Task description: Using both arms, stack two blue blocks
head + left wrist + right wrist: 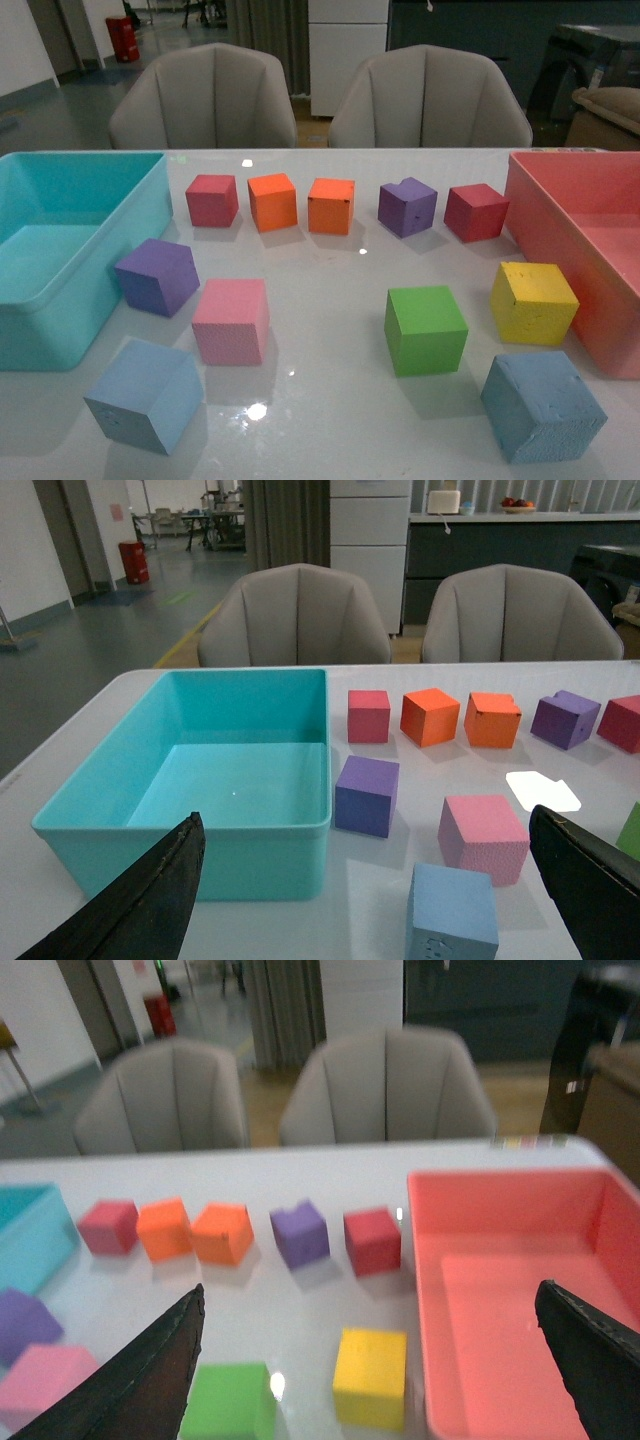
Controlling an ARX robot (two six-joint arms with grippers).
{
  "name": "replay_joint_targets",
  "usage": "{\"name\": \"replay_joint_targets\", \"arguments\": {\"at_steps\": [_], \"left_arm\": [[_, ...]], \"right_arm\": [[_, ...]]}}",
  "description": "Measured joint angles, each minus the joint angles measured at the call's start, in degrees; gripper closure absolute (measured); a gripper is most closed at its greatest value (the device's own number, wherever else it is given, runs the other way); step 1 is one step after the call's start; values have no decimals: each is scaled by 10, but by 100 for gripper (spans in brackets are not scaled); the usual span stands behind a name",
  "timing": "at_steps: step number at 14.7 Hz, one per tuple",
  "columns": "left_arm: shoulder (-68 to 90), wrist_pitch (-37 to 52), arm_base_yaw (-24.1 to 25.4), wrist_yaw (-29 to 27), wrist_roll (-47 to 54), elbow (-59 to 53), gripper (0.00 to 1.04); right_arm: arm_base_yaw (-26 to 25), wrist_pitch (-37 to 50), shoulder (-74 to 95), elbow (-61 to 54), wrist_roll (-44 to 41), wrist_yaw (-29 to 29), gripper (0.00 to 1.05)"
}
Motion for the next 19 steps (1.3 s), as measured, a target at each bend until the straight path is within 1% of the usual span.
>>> {"name": "replay_joint_targets", "arguments": {"at_steps": [2, 4, 6, 10, 14, 19], "left_arm": [[0, 0, 0, 0, 0, 0, 7], [0, 0, 0, 0, 0, 0, 7], [0, 0, 0, 0, 0, 0, 7], [0, 0, 0, 0, 0, 0, 7], [0, 0, 0, 0, 0, 0, 7], [0, 0, 0, 0, 0, 0, 7]], "right_arm": [[22, -21, 181, 45, 16, 16, 6], [41, -37, 308, 58, 37, 20, 6], [57, -35, 382, 61, 55, 28, 6], [89, -32, 442, 80, 81, 43, 6], [96, -31, 492, 105, 92, 52, 6], [100, -4, 563, 121, 91, 51, 6]]}}
